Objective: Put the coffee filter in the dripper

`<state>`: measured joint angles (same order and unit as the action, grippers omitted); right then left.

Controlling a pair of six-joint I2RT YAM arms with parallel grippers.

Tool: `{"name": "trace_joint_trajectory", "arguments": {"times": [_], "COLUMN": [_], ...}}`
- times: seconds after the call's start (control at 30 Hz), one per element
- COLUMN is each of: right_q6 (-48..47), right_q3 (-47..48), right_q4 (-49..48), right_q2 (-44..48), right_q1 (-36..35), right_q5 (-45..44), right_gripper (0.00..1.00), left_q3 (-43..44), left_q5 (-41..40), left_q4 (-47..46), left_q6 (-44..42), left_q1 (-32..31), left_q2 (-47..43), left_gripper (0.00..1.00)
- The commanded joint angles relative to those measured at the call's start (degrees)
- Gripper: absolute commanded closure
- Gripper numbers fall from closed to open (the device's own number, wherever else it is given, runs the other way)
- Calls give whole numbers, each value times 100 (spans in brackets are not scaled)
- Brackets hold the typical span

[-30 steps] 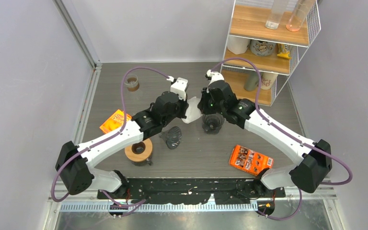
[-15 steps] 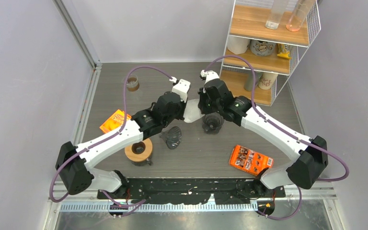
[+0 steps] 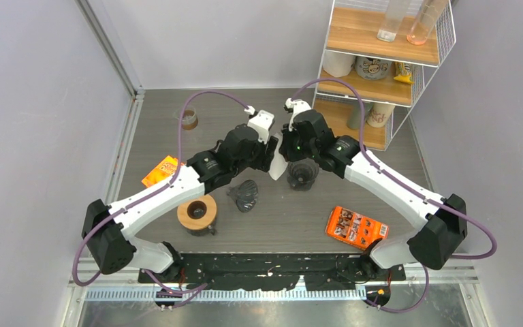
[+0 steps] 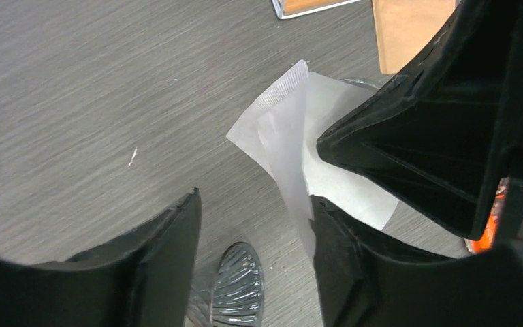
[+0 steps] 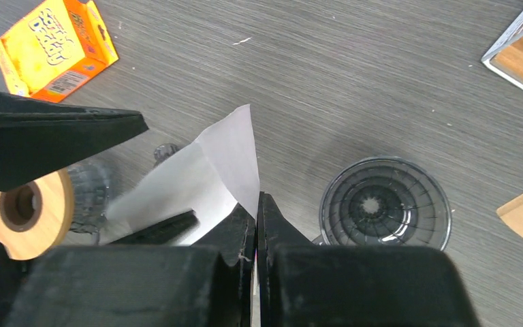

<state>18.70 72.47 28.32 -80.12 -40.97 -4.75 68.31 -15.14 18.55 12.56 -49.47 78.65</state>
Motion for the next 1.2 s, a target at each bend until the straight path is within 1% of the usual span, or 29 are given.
{"name": "trace_joint_trajectory", "arguments": {"times": [0.0,0.03,0.13,0.23,0.27,0.33,0.4,0.5,0.57,0.63,0.8,0.9,1.03,1.17], "right_q6": [429,533,693,882,945,955,918,810,705,653,328,-134,-633,-916], "right_q3": [-14,-24,-51,-35,-21,-3,-3,-60,-83,-71,-67,-66,-154,-229], "right_q4": [-314,-316,-287,-226,-216,-210,-246,-364,-383,-304,-188,-61,-71,-126], "right_q2": [376,392,464,476,472,446,426,420,404,370,381,420,439,425], "right_q1": [10,10,12,17,18,20,19,19,19,20,19,19,19,13], "right_q5": [22,-24,-264,-451,-510,-467,-291,78,170,83,-135,-235,-122,117], "right_gripper": [95,95,95,95,95,95,95,95,95,95,95,95,95,95], "left_q3": [165,135,28,-135,-195,-312,-366,-352,-305,-156,-43,-2,78,210], "left_q5": [107,121,324,219,207,151,41,-97,-131,-240,-683,-865,-858,-874], "left_q4": [-1,-41,-133,-235,-282,-405,-509,-600,-614,-448,-92,79,200,353], "left_q6": [310,375,534,730,788,845,858,890,929,1070,1264,1368,1495,1536], "left_q1": [18,15,17,17,17,17,17,17,17,16,17,17,21,25], "left_q2": [27,35,36,-22,-52,-102,-141,-140,-133,-93,-129,-167,-158,-96], "left_gripper": [28,27,26,26,27,31,40,60,78,99,100,100,100,100]}}
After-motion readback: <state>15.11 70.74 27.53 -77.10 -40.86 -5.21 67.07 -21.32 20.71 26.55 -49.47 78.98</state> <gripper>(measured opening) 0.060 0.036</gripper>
